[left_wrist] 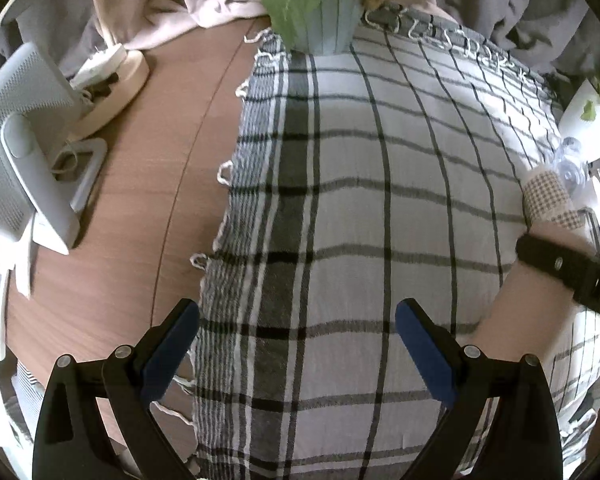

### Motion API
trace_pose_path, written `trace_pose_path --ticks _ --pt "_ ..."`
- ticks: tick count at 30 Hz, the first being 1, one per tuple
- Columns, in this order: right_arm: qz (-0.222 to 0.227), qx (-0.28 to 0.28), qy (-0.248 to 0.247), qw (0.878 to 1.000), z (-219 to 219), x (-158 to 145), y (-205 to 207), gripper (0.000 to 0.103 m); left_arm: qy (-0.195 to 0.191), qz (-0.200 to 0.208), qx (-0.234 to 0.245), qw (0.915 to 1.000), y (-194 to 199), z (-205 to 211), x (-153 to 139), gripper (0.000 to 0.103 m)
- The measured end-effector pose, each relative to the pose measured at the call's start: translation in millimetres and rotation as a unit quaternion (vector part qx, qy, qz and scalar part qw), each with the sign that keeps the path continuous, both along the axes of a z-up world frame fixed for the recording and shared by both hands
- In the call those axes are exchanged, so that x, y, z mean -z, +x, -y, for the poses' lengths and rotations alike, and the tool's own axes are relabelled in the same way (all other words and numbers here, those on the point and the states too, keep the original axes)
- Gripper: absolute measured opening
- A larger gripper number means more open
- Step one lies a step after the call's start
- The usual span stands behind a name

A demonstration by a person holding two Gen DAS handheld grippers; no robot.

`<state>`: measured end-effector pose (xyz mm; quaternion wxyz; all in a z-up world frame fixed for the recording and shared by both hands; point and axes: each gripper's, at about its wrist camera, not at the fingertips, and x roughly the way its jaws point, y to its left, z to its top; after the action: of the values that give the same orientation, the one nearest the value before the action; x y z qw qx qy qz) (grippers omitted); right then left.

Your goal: Flip cup upside down

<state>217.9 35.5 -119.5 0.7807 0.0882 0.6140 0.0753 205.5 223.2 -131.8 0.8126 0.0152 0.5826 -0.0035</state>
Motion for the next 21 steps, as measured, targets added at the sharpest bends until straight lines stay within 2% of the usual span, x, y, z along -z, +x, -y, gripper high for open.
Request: trace_pose_path --ticks 4,7,12,21 --pt "0.051 -0.005 -0.022 0.998 -1.8 -18.7 8.0 0.064 0.012 0.013 -0.004 0.9998 1.4 0.8 -4.5 0.1" --pt "0.076 -0.013 -0.035 0.996 -7.7 -20.3 9.0 0.064 0.032 0.019 0.006 0.9993 -2.5 4.5 -4.5 0.1" --pt "0.084 -0.031 -0.056 0.994 -12.9 -21.8 -14.6 0.064 0.034 0.003 0.017 0.9993 -12.4 3.7 3.1 0.1" --pt "0.086 -0.044 -0.074 0.993 -26.5 -16.0 -23.8 0.064 0.036 -0.021 0.013 0.9991 -25.1 -4.0 17.7 0.1"
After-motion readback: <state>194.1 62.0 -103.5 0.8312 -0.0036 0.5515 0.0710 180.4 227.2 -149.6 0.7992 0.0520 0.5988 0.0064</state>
